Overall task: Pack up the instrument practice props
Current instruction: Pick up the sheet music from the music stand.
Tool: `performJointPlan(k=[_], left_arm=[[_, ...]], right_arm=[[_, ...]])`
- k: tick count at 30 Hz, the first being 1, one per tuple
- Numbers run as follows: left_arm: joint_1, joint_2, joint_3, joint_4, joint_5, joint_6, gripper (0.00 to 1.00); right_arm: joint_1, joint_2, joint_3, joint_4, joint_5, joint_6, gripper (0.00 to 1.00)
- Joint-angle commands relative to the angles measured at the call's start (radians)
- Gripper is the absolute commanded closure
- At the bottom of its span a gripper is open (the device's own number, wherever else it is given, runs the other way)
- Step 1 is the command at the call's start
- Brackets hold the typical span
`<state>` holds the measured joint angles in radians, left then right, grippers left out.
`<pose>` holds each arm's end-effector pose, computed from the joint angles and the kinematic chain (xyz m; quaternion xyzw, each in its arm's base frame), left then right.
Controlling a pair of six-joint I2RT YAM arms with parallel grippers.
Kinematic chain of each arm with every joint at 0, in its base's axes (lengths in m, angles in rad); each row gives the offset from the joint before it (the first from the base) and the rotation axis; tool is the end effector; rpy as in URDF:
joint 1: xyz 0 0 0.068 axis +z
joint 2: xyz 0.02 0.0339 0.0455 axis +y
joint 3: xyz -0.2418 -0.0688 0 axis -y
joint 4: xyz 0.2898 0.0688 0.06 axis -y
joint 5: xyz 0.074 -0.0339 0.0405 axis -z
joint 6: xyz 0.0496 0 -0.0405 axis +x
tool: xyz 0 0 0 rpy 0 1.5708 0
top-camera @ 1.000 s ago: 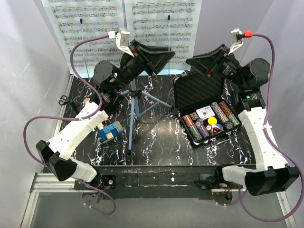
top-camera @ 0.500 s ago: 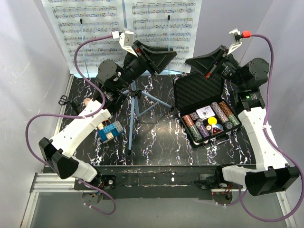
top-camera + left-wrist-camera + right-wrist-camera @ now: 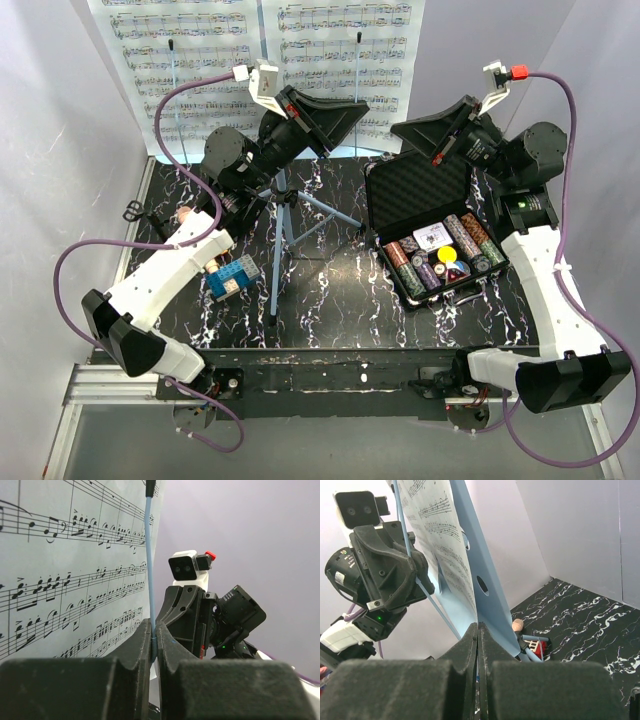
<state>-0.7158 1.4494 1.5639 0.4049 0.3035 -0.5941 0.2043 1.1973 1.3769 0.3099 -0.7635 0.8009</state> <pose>0.2748 -0.2586 0.5065 0.1607 0.4872 -0.5810 0.6319 0.2899 0.0951 0.5011 -0.1649 0.5504 0.5513 0.6049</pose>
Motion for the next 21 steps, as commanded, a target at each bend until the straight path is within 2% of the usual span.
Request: performJointPlan(k=[1,8,14,21], left_arm=[[-0.005,-0.035,-0.007,0.028,-0.006,0.016,1.00],[-0.004,-0.063,-0.031,0.028,-0.029,0.036,1.00],[-0.004,-0.087,-0.056,0.026,-0.041,0.051,1.00],[-0.004,-0.104,-0.084,0.040,-0.050,0.056,1.00]], right_arm=[[0.001,-0.030,0.007,0.017,0.018,-0.014,0.99],[-0.008,-0.096,-0.042,0.024,0.118,-0.032,0.99],[-0.020,-0.205,-0.160,0.090,0.256,-0.034,0.99],[-0.023,-0.376,-0.263,0.022,0.427,-0.114,0.99]])
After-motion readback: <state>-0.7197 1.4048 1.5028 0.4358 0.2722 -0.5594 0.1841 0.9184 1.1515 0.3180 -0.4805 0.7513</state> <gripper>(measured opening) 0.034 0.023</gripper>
